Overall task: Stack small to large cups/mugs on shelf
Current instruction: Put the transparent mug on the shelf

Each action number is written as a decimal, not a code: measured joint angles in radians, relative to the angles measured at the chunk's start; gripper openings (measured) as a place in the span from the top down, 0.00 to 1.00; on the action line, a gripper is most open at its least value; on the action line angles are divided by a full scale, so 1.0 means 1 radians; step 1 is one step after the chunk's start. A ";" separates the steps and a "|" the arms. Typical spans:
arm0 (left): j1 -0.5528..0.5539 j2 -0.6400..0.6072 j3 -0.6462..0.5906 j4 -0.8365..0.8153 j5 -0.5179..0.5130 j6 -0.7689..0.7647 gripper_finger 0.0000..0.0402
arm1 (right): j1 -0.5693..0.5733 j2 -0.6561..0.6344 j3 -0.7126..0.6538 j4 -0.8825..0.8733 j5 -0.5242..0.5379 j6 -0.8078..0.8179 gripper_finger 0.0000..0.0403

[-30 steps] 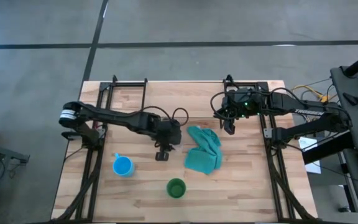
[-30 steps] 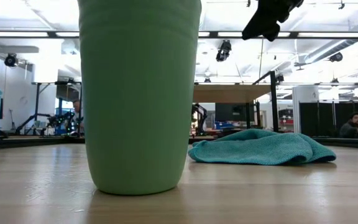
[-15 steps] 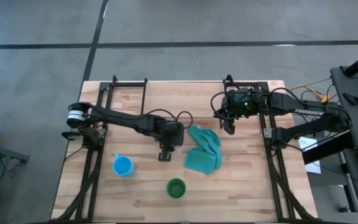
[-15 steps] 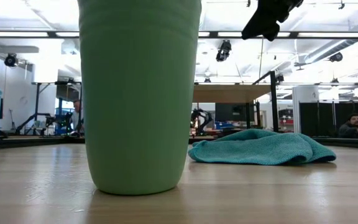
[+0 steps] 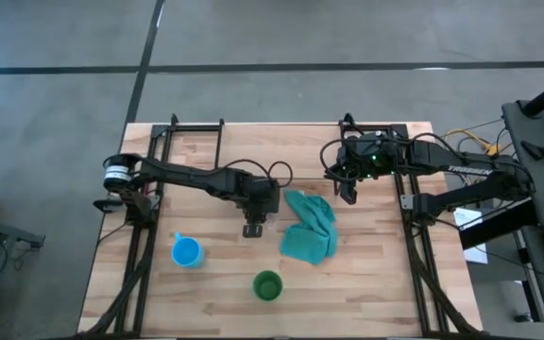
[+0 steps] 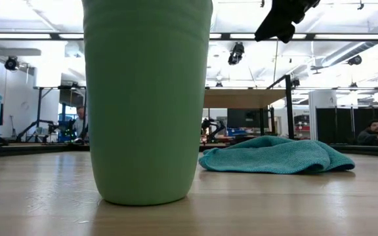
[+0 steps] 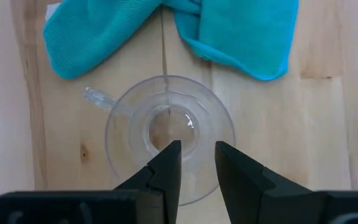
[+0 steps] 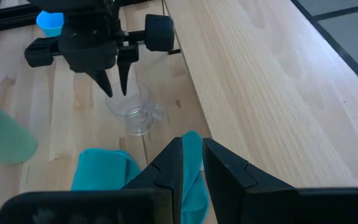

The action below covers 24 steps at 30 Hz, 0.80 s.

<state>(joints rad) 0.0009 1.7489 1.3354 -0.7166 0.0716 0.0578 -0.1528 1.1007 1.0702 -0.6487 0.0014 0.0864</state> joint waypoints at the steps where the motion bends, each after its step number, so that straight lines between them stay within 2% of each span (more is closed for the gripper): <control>1: -0.001 0.000 0.000 0.000 0.001 0.000 0.79 | 0.000 0.000 0.000 0.000 0.000 0.000 0.86; 24: -0.001 -0.007 0.001 -0.013 0.094 -0.002 0.79 | 0.000 0.000 0.000 0.002 0.000 0.000 0.86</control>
<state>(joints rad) -0.0002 1.7418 1.3359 -0.7293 0.1658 0.0563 -0.1528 1.1007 1.0702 -0.6468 0.0017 0.0864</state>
